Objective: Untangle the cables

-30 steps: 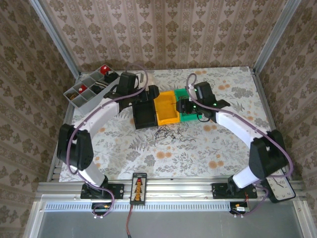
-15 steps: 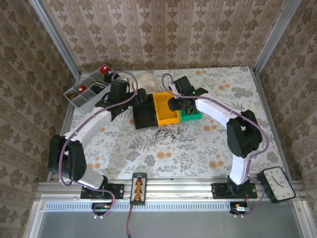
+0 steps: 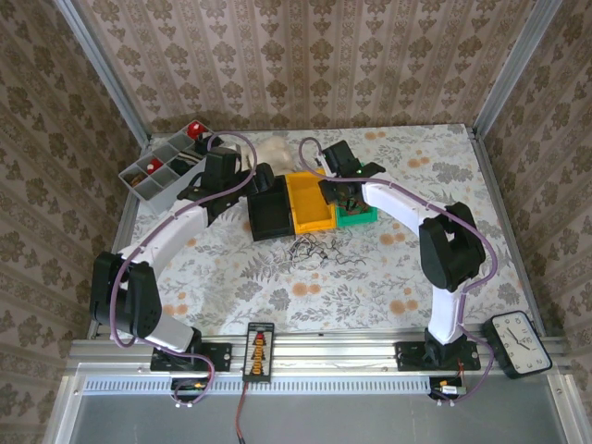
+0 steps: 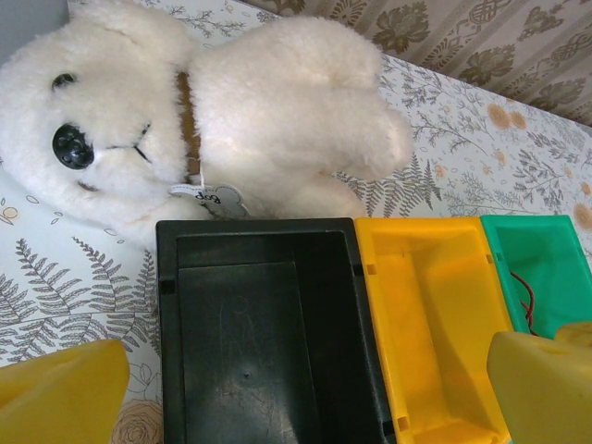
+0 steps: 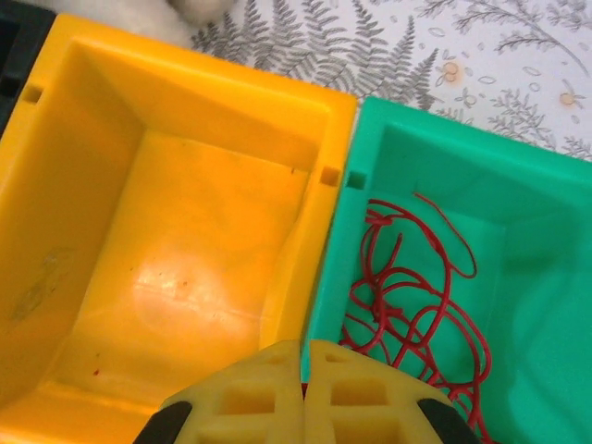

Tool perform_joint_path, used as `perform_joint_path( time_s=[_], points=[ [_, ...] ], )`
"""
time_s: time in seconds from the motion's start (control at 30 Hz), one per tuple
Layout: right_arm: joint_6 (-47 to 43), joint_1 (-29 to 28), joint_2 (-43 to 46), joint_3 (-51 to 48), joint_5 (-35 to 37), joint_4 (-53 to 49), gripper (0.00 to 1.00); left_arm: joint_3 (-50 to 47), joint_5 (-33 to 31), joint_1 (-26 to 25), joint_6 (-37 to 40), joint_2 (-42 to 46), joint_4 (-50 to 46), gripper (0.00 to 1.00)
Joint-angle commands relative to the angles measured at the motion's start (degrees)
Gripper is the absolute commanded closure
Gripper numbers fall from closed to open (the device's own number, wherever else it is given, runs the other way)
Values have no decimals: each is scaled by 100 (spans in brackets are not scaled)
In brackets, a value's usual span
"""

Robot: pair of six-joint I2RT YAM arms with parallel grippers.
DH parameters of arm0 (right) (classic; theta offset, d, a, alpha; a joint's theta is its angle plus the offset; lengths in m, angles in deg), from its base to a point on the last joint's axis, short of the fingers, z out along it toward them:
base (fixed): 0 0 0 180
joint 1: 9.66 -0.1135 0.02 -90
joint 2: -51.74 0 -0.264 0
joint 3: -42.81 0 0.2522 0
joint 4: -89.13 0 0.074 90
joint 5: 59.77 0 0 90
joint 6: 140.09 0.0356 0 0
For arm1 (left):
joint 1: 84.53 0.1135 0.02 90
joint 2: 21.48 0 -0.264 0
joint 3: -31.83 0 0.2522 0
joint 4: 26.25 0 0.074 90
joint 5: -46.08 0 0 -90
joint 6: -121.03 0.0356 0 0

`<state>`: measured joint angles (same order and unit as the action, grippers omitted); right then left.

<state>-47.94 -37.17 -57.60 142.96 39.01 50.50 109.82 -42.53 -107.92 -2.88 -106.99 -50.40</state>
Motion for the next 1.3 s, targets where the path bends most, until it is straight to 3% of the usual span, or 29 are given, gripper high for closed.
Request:
perform_joint_path(
  time_s=[0.0,0.27,0.6,0.93,1.07,1.27],
  points=[
    [275,295,288,-242,212,419,96,-64,-165,-103,7,3,125,0],
    [634,872,63,-426,-32,1314,97,308,-555,-441,216,-182,-225,0],
    [1094,793,-754,-332,-251,1653,97,683,-561,-460,227,-534,-472,0],
    [1586,823,-1034,-362,-483,1761,97,793,-525,-442,314,-686,-516,0],
    [1642,835,-694,-414,-553,1868,92,760,-533,-425,366,-644,-523,0],
    [1696,834,-84,-501,-518,2020,74,478,-613,-389,394,-492,-455,0]
  ],
)
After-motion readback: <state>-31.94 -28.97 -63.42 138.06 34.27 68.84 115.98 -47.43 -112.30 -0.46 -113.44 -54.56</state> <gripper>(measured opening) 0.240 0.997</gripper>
